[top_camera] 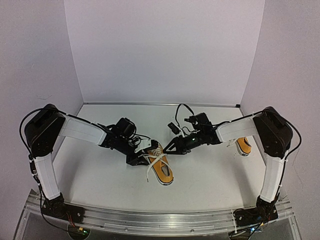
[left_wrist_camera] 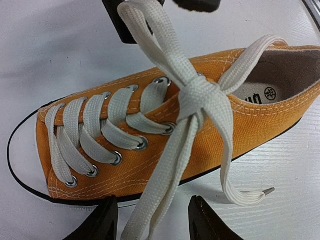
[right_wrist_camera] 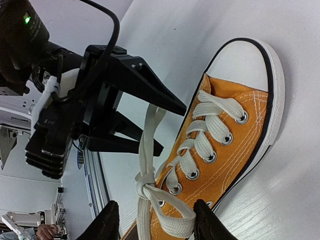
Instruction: Tie the shoes
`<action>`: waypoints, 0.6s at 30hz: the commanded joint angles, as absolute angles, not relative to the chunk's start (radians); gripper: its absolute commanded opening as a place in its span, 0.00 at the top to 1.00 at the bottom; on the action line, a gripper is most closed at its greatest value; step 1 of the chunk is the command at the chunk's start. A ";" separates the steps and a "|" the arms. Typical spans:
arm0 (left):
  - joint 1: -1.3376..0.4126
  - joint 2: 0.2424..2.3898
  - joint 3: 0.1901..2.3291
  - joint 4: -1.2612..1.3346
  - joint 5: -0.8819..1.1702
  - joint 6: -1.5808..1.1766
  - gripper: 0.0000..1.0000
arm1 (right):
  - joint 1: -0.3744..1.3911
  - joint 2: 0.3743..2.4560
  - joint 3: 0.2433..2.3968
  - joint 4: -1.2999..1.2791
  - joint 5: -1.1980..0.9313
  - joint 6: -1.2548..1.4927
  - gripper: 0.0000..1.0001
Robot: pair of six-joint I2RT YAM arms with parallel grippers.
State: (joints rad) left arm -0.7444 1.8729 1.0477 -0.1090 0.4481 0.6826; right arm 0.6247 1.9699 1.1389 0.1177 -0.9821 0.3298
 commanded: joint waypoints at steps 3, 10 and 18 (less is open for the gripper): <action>-0.741 1.855 1.069 -0.112 0.490 0.687 0.58 | 0.632 1.996 1.157 0.169 -1.012 0.336 0.64; -0.741 1.845 1.060 -0.119 0.458 0.681 0.83 | 0.631 1.952 1.122 0.172 -0.994 0.334 0.87; -0.727 1.823 1.039 -0.135 0.429 0.675 1.00 | 0.631 1.896 1.066 0.178 -0.937 0.343 1.00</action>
State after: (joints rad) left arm -0.7421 1.8729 1.0466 -0.1191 0.4484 0.6802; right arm 0.6254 1.9676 1.0942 0.1443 -0.9733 0.3450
